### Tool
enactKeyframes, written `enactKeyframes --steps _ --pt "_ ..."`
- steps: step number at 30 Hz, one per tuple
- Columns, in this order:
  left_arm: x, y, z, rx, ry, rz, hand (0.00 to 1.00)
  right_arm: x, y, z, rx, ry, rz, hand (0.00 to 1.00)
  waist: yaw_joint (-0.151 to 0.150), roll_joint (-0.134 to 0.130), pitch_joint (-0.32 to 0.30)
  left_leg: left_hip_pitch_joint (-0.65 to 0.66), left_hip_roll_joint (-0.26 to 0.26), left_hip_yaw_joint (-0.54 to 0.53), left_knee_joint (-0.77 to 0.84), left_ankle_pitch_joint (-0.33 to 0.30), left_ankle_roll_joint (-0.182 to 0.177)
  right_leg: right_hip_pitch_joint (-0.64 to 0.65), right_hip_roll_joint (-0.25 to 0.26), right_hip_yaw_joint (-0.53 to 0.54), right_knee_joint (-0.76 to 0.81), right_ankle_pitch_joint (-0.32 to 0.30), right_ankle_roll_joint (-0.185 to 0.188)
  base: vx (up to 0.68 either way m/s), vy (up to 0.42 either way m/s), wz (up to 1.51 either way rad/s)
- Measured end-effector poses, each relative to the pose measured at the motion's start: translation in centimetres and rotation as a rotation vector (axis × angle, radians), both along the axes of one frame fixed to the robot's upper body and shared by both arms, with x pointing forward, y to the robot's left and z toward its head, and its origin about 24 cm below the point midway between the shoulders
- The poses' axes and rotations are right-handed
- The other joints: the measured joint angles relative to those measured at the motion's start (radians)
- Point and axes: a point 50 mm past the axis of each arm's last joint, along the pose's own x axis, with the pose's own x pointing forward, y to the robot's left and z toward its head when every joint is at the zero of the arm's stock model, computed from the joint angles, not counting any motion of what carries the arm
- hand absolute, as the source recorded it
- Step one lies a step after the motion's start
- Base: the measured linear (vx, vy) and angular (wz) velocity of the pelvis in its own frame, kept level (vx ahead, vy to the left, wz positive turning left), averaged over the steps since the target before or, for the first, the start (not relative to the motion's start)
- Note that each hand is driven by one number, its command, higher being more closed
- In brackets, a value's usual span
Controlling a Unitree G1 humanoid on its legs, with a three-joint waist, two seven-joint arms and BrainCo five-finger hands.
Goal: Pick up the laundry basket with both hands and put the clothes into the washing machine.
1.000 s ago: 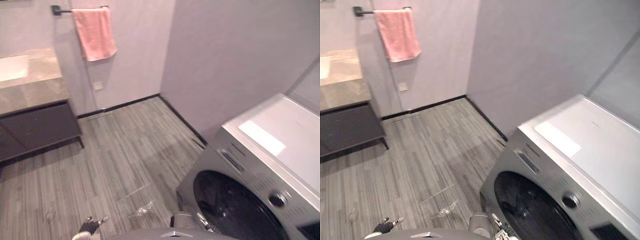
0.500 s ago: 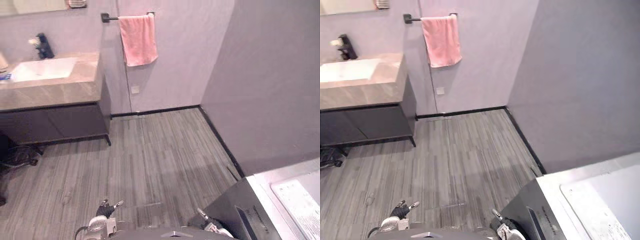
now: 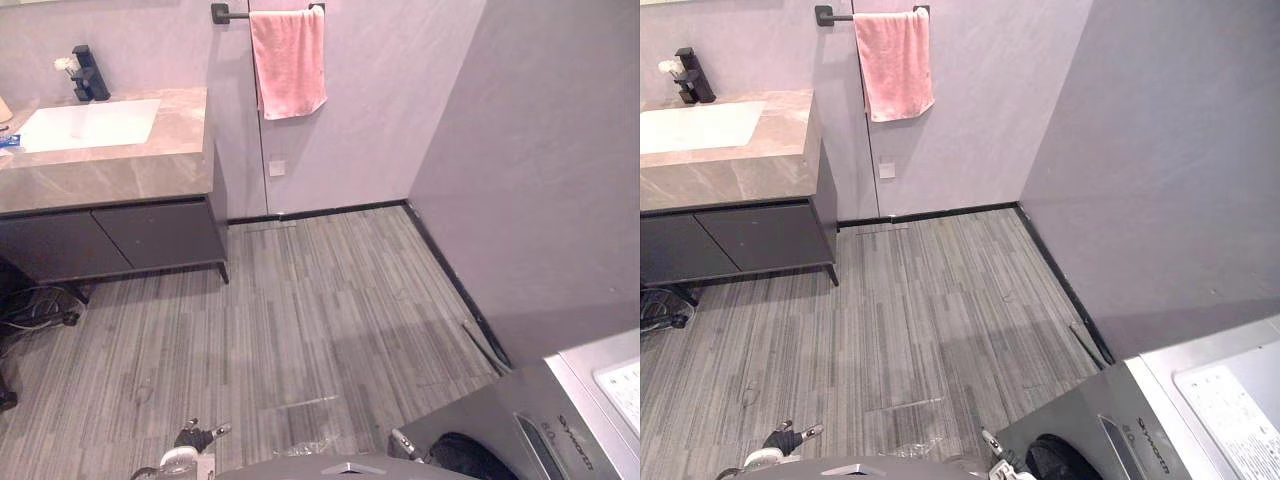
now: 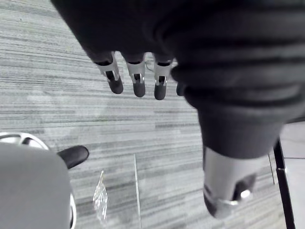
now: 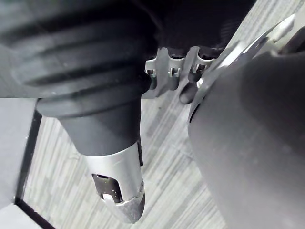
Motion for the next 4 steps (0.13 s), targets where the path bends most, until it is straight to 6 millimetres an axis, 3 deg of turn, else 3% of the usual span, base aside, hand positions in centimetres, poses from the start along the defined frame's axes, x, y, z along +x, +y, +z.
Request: enactKeyframes --steps 4 --pt "0.14 -0.31 -0.04 -0.016 0.001 -0.017 0.00 -0.42 -0.17 -0.11 -0.011 0.032 0.045 0.00 0.000 0.001 -0.002 0.002 0.013 -0.020 0.000 0.001 -0.001 0.023 0.013 -0.026 -0.007 0.000 0.000 0.09 -0.048 0.17"
